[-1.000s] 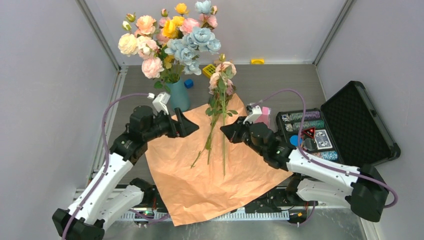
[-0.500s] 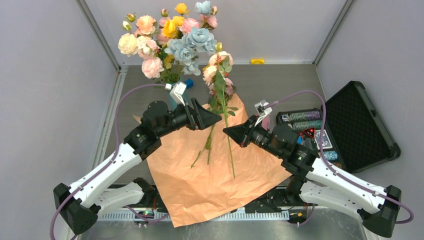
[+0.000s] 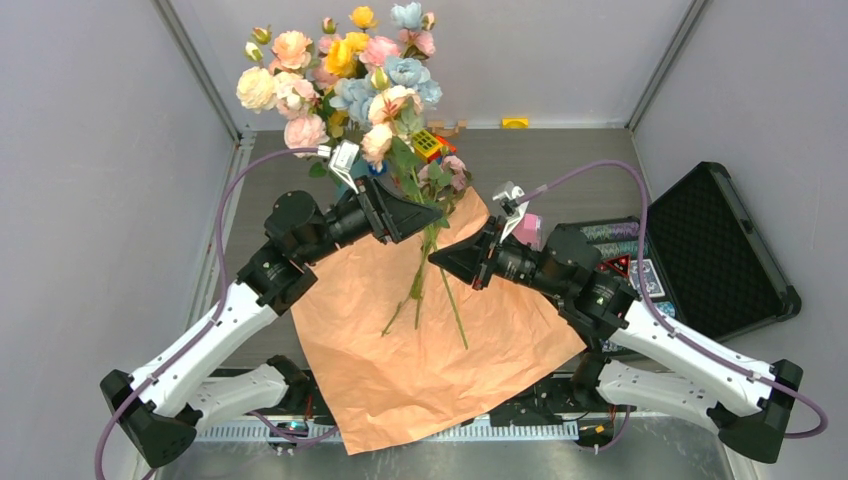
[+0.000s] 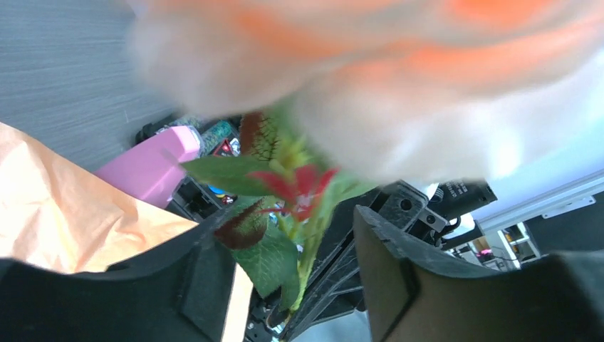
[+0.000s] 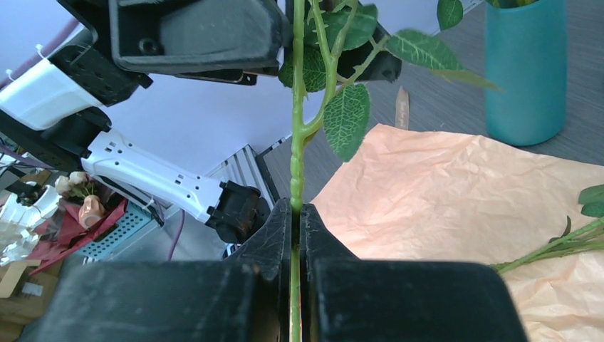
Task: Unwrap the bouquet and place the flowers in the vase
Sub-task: Insert the fake flower into the vase.
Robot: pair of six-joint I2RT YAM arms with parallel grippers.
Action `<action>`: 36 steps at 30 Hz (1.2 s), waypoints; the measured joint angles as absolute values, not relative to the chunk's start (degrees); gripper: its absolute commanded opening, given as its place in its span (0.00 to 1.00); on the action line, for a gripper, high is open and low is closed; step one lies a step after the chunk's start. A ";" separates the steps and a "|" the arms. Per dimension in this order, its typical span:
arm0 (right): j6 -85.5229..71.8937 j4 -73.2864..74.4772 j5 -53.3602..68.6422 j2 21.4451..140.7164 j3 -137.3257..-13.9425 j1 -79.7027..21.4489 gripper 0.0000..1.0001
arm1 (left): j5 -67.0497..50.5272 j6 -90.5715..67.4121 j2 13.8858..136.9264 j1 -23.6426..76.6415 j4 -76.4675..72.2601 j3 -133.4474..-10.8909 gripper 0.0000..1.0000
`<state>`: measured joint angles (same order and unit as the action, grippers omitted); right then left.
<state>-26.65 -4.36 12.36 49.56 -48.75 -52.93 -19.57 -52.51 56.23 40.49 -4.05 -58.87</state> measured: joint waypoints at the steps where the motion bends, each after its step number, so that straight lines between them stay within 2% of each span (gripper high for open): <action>1: -26.57 -4.34 12.58 49.91 -48.75 -52.93 0.00 | -19.57 -52.60 56.10 40.49 -4.05 -58.85 0.47; 5: -26.00 -4.32 13.23 51.07 -48.77 -52.93 0.00 | -19.55 -52.88 55.53 40.49 -4.01 -58.85 0.27; 11: -25.32 -4.27 13.41 51.37 -49.30 -53.06 0.00 | -19.33 -52.80 55.46 40.49 -3.68 -58.78 0.02; 12: -25.32 -4.27 13.39 51.37 -49.30 -53.12 0.00 | -19.25 -52.58 55.48 40.49 -3.51 -58.78 0.00; 20: -25.15 -3.73 13.17 51.77 -49.30 -53.17 0.01 | -19.07 -51.55 55.48 40.47 -2.33 -58.78 0.00; 23: -24.91 -3.09 12.69 51.77 -49.30 -53.21 0.12 | -19.09 -50.17 55.48 40.47 -1.93 -58.78 0.00; 27: -23.77 -0.64 9.82 51.77 -50.11 -53.56 0.38 | -18.81 -45.36 55.51 40.49 0.89 -60.12 0.00; 28: -23.75 0.10 8.93 51.75 -50.41 -53.56 0.47 | -18.63 -43.22 55.55 40.49 2.72 -61.32 0.00; 30: -22.96 1.96 5.85 51.75 -51.51 -53.58 0.57 | -18.41 -39.13 55.64 40.49 5.61 -64.14 0.00; 34: -21.76 4.95 -0.40 51.29 -53.25 -53.49 0.70 | -18.52 -31.09 55.59 40.49 8.95 -68.27 0.00; 36: -21.28 6.52 -2.72 50.98 -53.30 -53.43 0.74 | -18.61 -27.62 55.57 40.49 10.46 -69.69 0.00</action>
